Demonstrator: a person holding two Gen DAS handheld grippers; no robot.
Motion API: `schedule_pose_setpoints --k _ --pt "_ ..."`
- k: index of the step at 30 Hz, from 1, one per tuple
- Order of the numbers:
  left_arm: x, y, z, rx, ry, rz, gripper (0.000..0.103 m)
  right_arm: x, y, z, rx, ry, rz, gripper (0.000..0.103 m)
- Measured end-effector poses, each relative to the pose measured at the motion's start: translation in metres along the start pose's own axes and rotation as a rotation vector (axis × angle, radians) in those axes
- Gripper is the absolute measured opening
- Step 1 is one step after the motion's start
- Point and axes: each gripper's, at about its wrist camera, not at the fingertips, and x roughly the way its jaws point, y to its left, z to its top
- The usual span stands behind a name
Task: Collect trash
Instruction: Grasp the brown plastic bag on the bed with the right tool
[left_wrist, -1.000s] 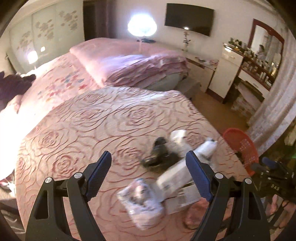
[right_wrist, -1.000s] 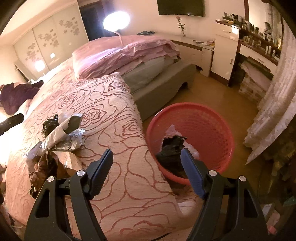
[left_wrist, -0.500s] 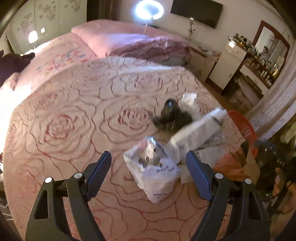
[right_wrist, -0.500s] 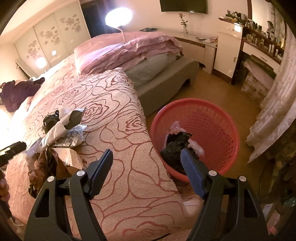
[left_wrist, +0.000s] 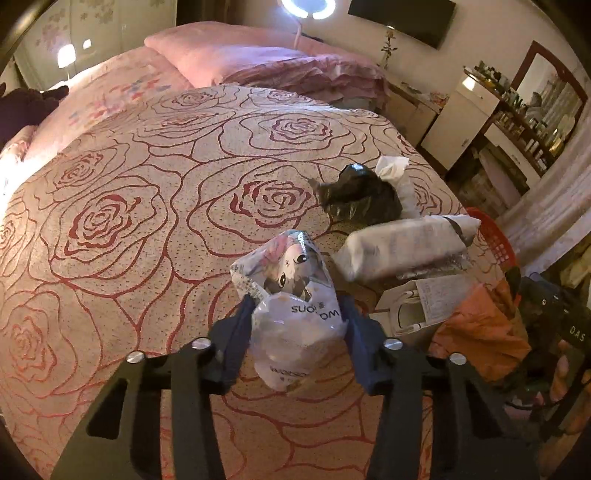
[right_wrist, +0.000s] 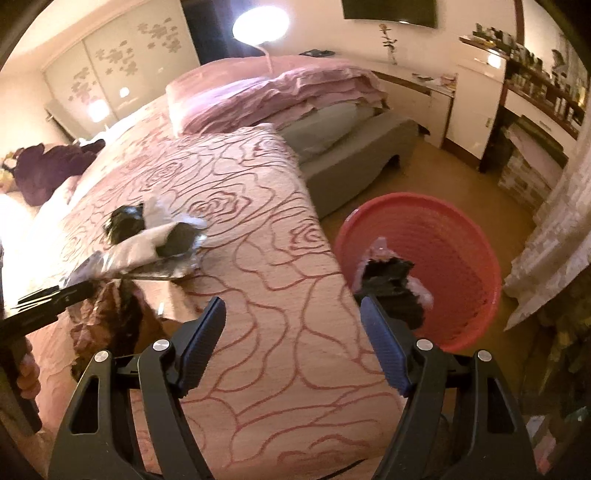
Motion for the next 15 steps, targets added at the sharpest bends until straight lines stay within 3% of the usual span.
schedule_pose_setpoints --k 2,15 --pt "-0.002 0.002 0.000 -0.010 -0.005 -0.007 0.035 -0.001 0.007 0.000 -0.012 0.002 0.016 0.073" --pt "-0.018 0.023 -0.006 -0.058 -0.036 0.038 0.034 -0.025 0.078 0.003 -0.187 -0.027 0.212 0.077"
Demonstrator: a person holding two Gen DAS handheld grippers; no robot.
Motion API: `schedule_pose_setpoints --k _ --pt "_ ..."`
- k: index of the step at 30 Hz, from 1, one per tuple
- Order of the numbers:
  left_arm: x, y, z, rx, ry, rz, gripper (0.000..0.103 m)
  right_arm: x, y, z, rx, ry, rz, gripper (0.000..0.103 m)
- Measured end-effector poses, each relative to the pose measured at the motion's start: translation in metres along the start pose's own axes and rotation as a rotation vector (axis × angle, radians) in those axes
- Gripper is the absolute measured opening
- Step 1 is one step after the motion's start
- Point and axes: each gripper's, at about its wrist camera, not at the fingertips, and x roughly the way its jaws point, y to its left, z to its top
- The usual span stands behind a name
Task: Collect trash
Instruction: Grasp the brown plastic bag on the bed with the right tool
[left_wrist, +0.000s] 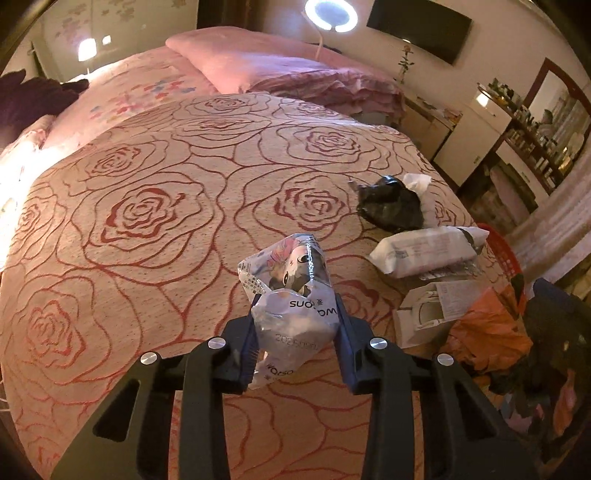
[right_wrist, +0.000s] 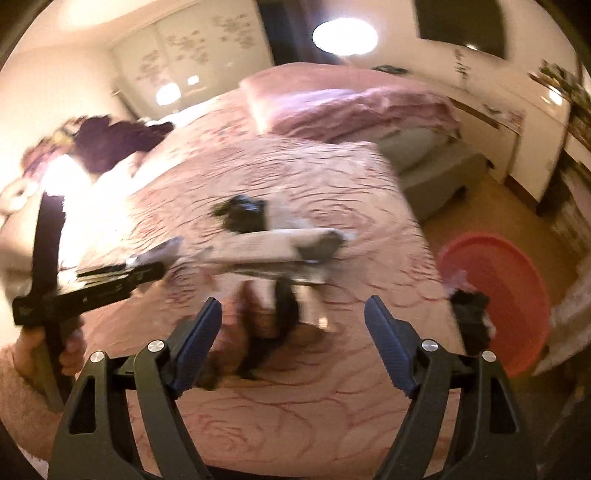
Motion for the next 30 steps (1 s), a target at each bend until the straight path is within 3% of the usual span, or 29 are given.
schedule_pose_setpoints --k 4,10,16,27,30 --pt "-0.002 0.004 -0.002 -0.011 -0.001 0.004 0.034 0.013 0.025 -0.004 -0.080 0.038 0.031 0.077" --pt "-0.002 0.004 -0.005 -0.014 0.002 0.005 0.034 0.026 0.036 -0.012 -0.134 0.063 0.010 0.076" --pt "-0.003 0.003 -0.006 -0.014 0.003 0.007 0.034 0.033 0.037 -0.020 -0.143 0.113 0.025 0.057" --pt "-0.004 0.001 -0.008 -0.011 0.006 0.014 0.034 0.030 0.034 -0.033 -0.153 0.163 0.067 0.057" --pt "-0.005 0.000 -0.009 -0.005 0.005 0.017 0.034 0.028 0.034 -0.036 -0.156 0.173 0.088 0.049"
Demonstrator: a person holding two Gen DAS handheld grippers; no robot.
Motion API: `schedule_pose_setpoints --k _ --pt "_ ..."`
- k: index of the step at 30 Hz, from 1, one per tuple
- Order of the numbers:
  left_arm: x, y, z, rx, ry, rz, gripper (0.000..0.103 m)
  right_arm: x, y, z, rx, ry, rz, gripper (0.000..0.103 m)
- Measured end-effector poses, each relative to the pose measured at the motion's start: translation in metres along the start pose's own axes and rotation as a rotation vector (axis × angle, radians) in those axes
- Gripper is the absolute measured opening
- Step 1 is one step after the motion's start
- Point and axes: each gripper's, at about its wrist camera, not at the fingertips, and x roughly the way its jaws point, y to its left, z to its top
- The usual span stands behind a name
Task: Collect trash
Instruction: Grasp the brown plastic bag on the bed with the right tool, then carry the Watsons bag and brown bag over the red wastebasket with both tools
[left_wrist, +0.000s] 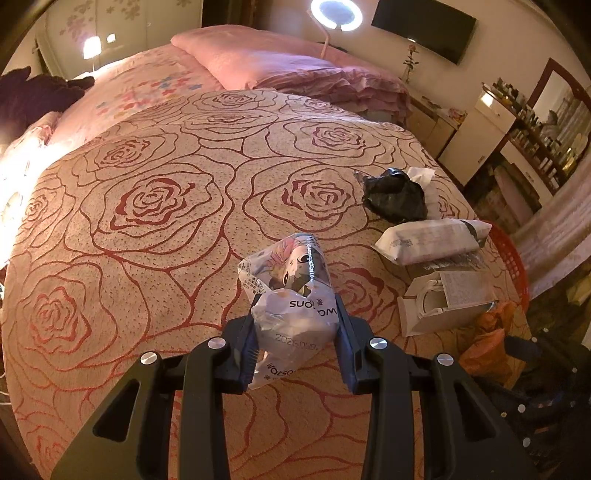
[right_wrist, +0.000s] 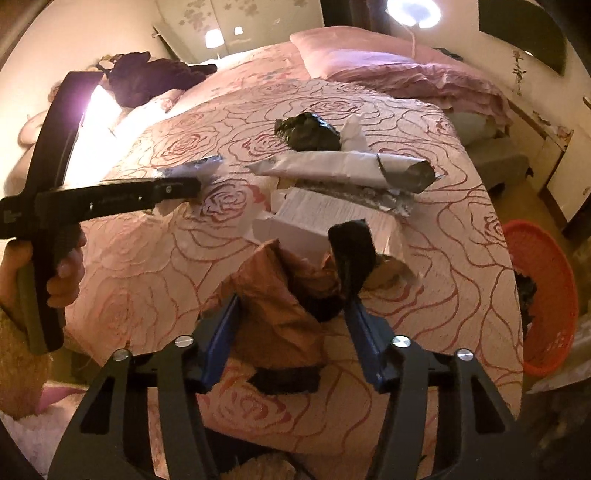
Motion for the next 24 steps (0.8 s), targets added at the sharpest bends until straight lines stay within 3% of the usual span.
schedule_pose_setpoints --k 4,10,17,24 --pt "-0.004 -0.003 0.001 0.003 -0.009 0.005 0.034 -0.004 0.002 -0.002 -0.004 -0.004 0.023 0.034" --pt "-0.011 -0.006 0.005 0.011 -0.027 0.011 0.034 -0.016 0.004 -0.002 -0.009 -0.029 0.032 0.024" --pt "-0.023 -0.009 0.012 0.021 -0.059 0.014 0.034 -0.042 -0.002 0.006 0.014 -0.102 0.014 0.022" --pt "-0.027 -0.018 0.019 0.044 -0.079 0.005 0.034 -0.058 -0.037 0.015 0.100 -0.164 -0.073 0.022"
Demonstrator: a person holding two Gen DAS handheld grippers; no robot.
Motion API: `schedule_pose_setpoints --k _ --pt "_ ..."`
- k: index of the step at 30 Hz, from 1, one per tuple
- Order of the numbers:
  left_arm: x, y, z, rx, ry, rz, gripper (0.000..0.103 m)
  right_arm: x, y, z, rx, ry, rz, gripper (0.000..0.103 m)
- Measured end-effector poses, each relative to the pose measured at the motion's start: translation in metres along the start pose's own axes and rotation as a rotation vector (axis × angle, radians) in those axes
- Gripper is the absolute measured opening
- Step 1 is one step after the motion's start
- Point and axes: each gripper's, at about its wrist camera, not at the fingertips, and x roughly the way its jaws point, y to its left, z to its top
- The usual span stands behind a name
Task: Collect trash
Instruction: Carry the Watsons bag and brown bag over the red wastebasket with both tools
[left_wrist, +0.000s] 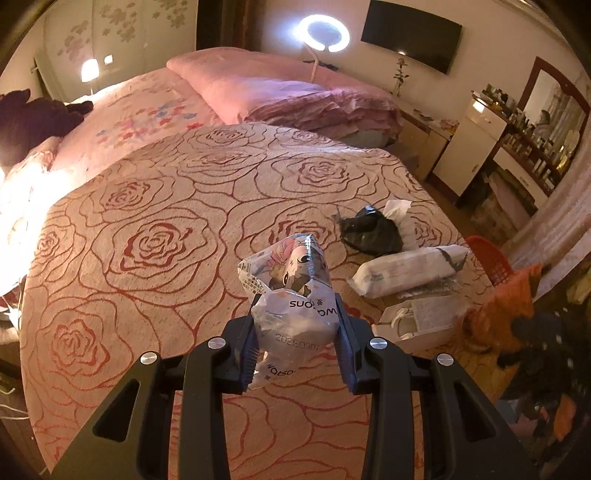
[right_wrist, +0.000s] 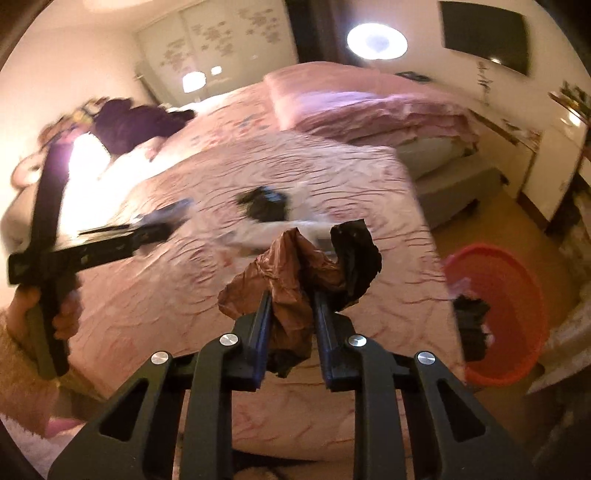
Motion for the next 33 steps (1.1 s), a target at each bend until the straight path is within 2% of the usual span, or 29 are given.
schedule_pose_setpoints --k 8,24,33 --pt "0.000 -0.025 0.010 0.056 -0.019 -0.035 0.034 -0.001 -0.039 0.004 0.083 -0.029 -0.093 0.022" --pt "0.006 -0.075 0.026 0.163 -0.034 -0.105 0.034 -0.005 -0.061 0.004 0.132 -0.051 -0.131 0.021" --pt "0.018 -0.121 0.034 0.255 -0.025 -0.158 0.034 -0.013 -0.084 0.004 0.181 -0.078 -0.181 0.021"
